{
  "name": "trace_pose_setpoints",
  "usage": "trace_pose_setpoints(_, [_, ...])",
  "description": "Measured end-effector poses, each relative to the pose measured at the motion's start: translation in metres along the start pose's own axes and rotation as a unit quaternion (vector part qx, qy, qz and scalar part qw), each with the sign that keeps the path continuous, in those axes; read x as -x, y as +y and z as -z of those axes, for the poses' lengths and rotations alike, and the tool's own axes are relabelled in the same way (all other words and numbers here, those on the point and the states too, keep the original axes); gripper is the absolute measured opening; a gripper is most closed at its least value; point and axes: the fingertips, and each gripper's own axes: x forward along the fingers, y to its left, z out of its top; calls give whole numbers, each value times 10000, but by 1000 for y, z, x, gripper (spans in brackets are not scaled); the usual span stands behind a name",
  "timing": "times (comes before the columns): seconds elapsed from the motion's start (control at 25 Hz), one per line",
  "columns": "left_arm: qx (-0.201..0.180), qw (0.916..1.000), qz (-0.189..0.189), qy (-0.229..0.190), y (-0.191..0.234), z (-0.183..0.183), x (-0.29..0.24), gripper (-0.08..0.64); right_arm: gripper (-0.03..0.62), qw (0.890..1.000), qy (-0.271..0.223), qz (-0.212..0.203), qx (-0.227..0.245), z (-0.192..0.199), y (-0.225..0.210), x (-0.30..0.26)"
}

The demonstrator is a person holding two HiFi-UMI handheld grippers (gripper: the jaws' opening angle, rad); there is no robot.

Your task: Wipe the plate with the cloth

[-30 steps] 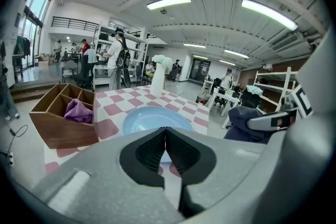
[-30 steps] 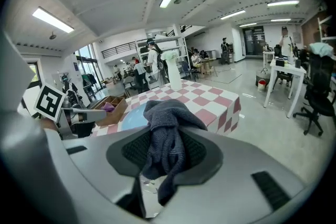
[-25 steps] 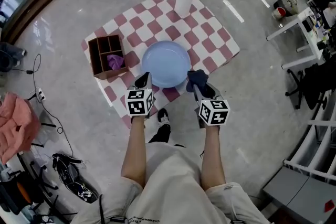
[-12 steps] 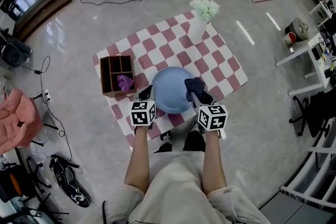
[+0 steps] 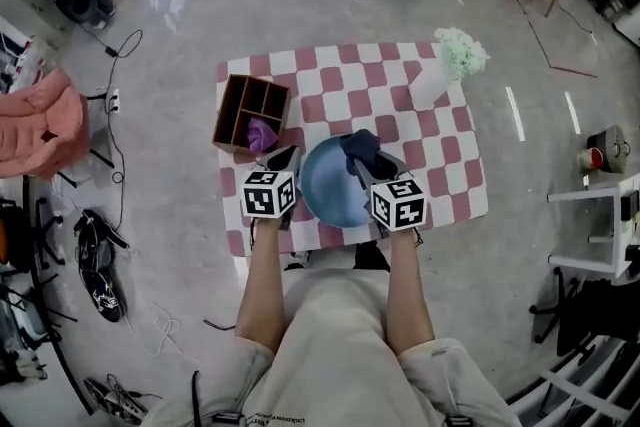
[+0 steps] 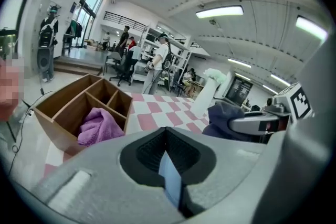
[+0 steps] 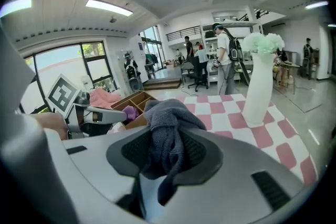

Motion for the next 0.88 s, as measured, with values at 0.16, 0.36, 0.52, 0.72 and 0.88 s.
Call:
trace_pose_setpoints(0.16, [336,9989,-337,-21,7,6,5,9,133,9985,79,-534,65,-15,-4,-18])
trace_pose_setpoints(0.36, [707,9946,-730,214,12,41,7,9,133,9897,327,-1359,320,-8,8,-39])
trace_pose_setpoints(0.52, [1249,9851,-1032,580,14,77,5,9,133,9780,692,-1844,681,9,16,-56])
trace_pose_setpoints(0.72, [1945,9723,-1267,271,15,95,6,11,133,9619,985,-2200,1290,27,20,-60])
trace_pose_setpoints(0.88, [2148,9683,-1275,12,15,96,-3,15,133,9557,1083,-2328,1437,37,14,-58])
